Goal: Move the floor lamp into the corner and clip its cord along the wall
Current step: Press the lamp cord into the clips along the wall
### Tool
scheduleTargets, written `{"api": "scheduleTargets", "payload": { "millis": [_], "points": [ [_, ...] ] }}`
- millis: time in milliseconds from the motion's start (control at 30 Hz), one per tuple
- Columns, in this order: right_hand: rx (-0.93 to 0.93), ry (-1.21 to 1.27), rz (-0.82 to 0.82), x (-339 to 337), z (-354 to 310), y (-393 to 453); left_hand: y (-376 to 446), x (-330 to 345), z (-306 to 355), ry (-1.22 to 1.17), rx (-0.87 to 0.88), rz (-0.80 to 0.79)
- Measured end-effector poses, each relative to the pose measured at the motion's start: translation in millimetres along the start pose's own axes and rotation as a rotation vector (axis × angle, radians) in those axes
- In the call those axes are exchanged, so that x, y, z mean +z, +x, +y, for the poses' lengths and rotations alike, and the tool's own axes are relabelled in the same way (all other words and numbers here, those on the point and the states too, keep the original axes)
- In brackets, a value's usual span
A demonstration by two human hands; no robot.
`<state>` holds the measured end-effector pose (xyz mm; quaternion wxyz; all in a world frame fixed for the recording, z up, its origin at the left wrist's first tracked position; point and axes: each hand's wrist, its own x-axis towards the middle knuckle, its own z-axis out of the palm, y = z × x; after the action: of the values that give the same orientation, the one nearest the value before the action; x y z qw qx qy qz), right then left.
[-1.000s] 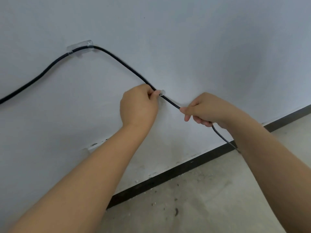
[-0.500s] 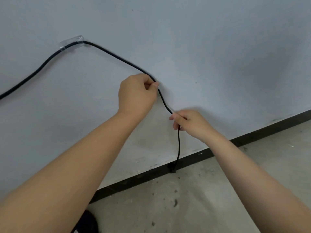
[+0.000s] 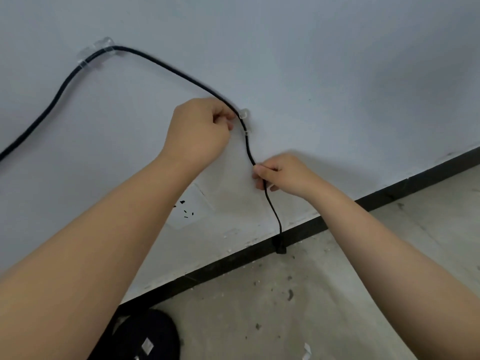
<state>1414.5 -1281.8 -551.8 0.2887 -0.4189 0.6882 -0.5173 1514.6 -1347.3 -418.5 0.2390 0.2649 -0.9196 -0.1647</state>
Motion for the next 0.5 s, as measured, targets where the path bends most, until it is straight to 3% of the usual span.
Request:
{"api": "scheduleTargets", "payload": {
  "millis": [167, 367, 500],
  "points": [
    [0.006, -0.133, -0.053, -1.7, -1.3, 4.1, -28.6, 11.1, -40.0, 0.024, -0.101, 0.059],
    [0.125, -0.32, -0.165, 29.9, 21.5, -5.2, -102.0, 50.0, -120.3, 0.014, -0.348, -0.051],
    [0.3, -0.488, -0.212, 63.1, 37.3, -16.3, -148.7, 79.6, -155.2, -0.067, -0.485, -0.121]
  ]
}}
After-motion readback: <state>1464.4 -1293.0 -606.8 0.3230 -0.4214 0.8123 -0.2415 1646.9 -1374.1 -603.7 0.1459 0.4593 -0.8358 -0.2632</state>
